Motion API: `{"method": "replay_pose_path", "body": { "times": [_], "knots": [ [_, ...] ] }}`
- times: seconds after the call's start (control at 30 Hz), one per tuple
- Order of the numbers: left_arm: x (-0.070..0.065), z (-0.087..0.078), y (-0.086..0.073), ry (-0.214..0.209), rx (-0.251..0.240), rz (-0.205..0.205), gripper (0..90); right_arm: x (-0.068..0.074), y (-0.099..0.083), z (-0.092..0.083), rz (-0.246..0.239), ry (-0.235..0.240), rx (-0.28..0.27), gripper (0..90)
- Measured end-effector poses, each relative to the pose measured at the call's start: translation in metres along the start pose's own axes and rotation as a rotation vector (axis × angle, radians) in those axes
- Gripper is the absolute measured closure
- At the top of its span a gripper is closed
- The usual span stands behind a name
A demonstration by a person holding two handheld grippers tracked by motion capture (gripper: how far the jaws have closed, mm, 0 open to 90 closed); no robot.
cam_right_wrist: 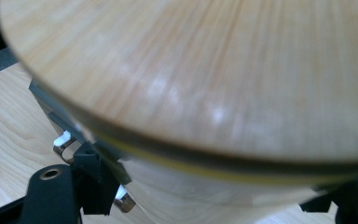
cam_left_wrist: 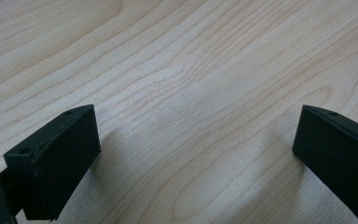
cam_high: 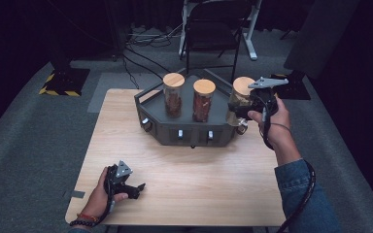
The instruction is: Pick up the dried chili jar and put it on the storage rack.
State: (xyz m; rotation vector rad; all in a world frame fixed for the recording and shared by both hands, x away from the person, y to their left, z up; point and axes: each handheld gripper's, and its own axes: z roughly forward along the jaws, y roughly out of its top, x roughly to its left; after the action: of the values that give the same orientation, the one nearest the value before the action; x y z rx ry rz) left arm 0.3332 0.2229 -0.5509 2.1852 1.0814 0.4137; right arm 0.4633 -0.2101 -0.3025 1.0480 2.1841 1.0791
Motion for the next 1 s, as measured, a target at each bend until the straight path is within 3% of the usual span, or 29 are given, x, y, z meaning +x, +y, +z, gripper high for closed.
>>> {"method": "replay_pose_path", "body": {
  "times": [0.53,1.0],
  "knots": [
    [0.000,0.000,0.000,0.000,0.000,0.000,0.5,-0.005,0.008,0.017,0.030,-0.021,0.009,24.7],
    [0.000,0.000,0.000,0.000,0.000,0.000,0.4,-0.005,0.013,0.044,0.039,-0.040,0.030,24.8]
  ]
}}
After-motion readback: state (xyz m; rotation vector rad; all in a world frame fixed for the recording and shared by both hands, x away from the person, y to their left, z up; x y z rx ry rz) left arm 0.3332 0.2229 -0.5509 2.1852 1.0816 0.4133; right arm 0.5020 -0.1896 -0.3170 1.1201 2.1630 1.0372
